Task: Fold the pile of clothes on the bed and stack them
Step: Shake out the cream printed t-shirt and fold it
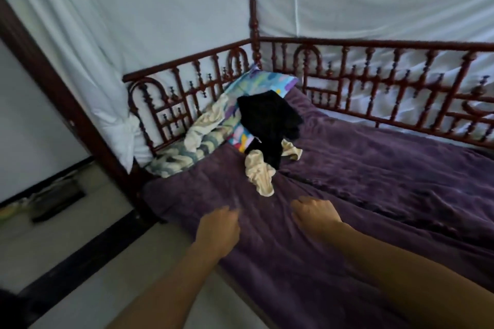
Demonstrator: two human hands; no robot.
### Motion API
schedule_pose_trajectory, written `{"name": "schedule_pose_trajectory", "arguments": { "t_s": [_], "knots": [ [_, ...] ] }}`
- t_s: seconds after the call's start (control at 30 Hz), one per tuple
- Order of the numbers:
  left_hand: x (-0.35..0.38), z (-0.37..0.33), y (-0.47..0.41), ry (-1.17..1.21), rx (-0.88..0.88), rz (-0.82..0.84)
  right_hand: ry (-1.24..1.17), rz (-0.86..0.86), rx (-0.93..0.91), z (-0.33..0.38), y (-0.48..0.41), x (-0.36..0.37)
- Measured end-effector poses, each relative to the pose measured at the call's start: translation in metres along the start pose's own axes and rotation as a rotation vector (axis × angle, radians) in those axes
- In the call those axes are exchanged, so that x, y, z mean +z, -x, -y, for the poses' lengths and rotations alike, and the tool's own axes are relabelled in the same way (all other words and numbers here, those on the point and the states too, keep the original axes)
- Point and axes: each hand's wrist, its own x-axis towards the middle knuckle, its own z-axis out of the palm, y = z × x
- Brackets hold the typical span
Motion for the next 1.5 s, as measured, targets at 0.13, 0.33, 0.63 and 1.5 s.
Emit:
{"name": "schedule_pose_trajectory", "arguments": {
  "t_s": [0.13, 0.33, 0.63, 1.5],
  "knots": [
    [0.018, 0.063, -0.010, 0.033, -0.057, 0.046, -0.016, 0.023, -0.055, 0.037, -0.050, 0.023],
    [0.053, 0.139, -0.074, 0.025, -0.061, 0.101, -0.096, 0.064, -0.023, 0.059, -0.131, 0.075],
    [0.098, 0.230, -0.194, 0.073, 0.009, 0.212, -0.159, 0.321, 0.195, 0.069, -0.240, 0.136],
    [0.281, 0.218, -0.528, 0.128, 0.623, 0.509, -0.331, 0.467, 0.963, 0.045, -0.382, 0.274]
  ]
}}
